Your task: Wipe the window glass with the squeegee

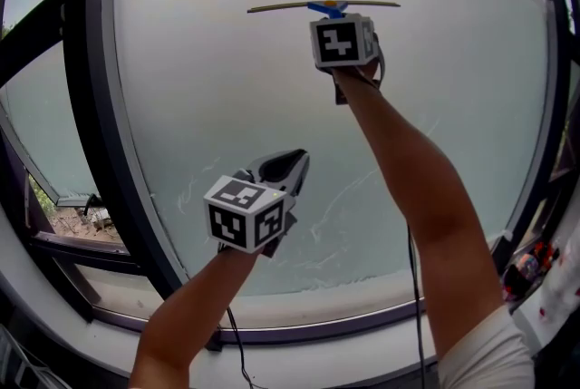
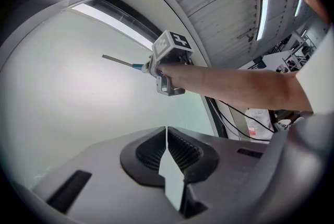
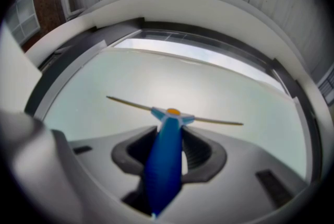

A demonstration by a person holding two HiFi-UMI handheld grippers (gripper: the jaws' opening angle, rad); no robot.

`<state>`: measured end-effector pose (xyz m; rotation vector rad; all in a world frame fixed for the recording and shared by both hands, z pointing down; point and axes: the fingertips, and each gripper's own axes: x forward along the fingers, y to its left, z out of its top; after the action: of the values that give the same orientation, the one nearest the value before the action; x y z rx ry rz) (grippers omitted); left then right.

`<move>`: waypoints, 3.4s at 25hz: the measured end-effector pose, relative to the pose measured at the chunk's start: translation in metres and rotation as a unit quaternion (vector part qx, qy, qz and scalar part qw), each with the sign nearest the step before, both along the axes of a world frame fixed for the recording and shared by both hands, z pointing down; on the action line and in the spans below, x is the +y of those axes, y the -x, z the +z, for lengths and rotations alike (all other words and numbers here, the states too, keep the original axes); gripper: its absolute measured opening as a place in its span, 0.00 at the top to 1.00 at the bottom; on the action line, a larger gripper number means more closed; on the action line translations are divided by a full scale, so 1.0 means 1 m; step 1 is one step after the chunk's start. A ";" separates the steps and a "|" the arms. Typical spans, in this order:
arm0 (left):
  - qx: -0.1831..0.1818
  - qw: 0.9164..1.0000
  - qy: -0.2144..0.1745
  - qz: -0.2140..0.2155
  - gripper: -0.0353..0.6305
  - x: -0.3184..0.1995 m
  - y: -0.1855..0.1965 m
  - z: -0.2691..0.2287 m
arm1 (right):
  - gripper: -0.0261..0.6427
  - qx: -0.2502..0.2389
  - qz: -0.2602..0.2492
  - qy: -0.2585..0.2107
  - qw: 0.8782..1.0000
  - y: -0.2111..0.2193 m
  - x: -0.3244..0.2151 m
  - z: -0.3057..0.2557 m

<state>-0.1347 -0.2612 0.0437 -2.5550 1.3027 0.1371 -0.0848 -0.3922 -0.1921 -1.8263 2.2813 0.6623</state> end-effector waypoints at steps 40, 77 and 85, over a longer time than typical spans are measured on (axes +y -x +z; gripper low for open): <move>0.043 0.997 0.068 0.022 0.90 0.008 -0.014 0.081 | 0.73 0.029 0.003 0.049 0.998 -0.006 0.002 0.112; 0.067 0.992 0.109 -0.008 0.90 0.021 0.010 0.172 | 0.73 0.066 0.008 0.071 0.995 -0.010 0.003 0.213; 0.066 0.991 0.114 -0.007 0.90 0.025 0.007 0.181 | 0.73 0.064 0.002 0.087 0.994 -0.011 0.004 0.239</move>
<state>-0.1417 -0.2363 0.2249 -2.7673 1.4616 0.1669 -0.0742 -0.3880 0.0464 -1.9166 2.4891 0.6140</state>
